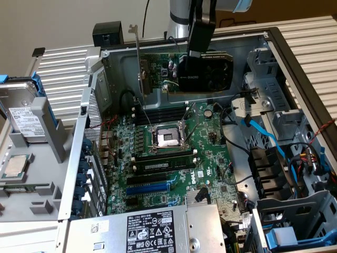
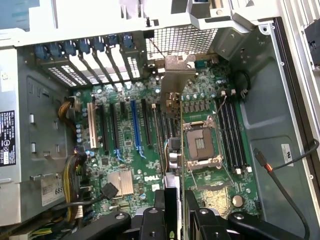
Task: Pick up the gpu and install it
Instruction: 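Insert the gpu into the slot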
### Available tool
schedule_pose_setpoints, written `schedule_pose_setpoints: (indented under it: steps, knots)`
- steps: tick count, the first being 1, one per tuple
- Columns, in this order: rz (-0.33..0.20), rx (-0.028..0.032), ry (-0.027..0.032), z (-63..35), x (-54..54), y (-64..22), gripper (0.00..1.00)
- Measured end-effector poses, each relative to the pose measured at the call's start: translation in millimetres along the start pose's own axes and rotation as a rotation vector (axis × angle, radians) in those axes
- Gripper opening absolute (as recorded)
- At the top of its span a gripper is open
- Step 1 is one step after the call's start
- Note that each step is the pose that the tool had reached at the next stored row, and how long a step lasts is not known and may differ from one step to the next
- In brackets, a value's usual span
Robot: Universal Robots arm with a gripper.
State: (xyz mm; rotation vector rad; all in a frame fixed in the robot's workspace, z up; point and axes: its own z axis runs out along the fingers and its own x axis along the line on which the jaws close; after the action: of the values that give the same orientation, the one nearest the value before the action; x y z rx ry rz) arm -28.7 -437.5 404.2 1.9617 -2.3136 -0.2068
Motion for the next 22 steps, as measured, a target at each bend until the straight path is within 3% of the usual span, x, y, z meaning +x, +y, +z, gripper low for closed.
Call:
schedule_pose_setpoints:
  steps: [6, 12, 19, 22]
  knots:
    - [-0.014, 0.0, 0.0037, 1.6, 0.2, 2.8, 0.26]
    - [-0.11, -0.0011, 0.0188, 5.5, 0.4, 3.2, 0.26]
    - [-0.129, -0.0013, 0.0234, 15.6, 3.7, 21.0, 0.26]
    - [-0.133, -0.0044, 0.0252, 20.0, 4.8, 25.8, 0.26]
